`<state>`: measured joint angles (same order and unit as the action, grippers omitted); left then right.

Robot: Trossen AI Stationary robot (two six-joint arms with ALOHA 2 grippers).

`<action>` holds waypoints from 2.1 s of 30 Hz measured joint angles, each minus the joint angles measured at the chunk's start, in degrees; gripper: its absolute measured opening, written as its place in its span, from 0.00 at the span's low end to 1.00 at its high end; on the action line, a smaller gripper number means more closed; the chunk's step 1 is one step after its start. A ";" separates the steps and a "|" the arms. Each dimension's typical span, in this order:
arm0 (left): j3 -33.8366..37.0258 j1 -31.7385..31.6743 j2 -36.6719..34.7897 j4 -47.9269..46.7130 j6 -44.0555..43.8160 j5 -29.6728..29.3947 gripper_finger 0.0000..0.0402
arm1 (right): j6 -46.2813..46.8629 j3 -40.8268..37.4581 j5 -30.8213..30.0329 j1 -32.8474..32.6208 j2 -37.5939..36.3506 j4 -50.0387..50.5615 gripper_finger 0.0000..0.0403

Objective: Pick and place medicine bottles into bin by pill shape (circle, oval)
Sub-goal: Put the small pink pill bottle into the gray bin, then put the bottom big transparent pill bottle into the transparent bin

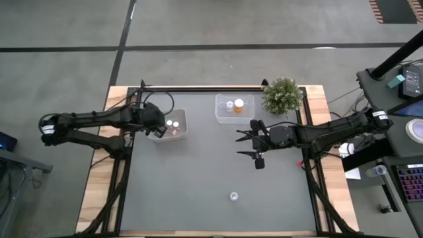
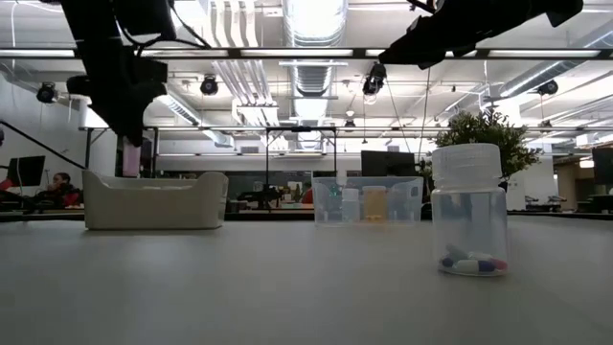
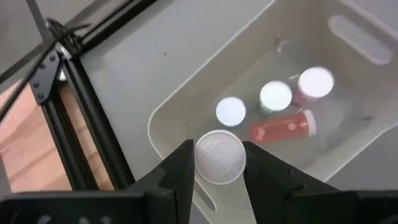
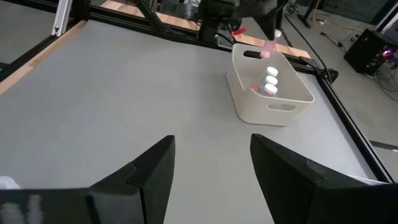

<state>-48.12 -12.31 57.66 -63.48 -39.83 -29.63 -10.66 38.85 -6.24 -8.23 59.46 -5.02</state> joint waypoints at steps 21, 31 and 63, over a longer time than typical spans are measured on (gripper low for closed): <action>7.39 -4.37 8.62 9.66 -6.39 -0.89 0.26 | -0.09 0.00 0.00 0.00 0.00 0.02 0.50; 7.43 -5.40 12.55 13.00 -6.79 -0.93 0.26 | -0.43 0.00 -0.02 0.01 0.00 0.02 0.50; 5.17 -5.36 13.46 6.75 -6.18 1.49 0.48 | -0.48 0.00 -0.02 0.00 0.00 0.02 0.50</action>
<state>-42.95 -17.67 71.12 -56.73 -46.01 -28.14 -11.14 38.85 -6.26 -8.23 59.46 -4.99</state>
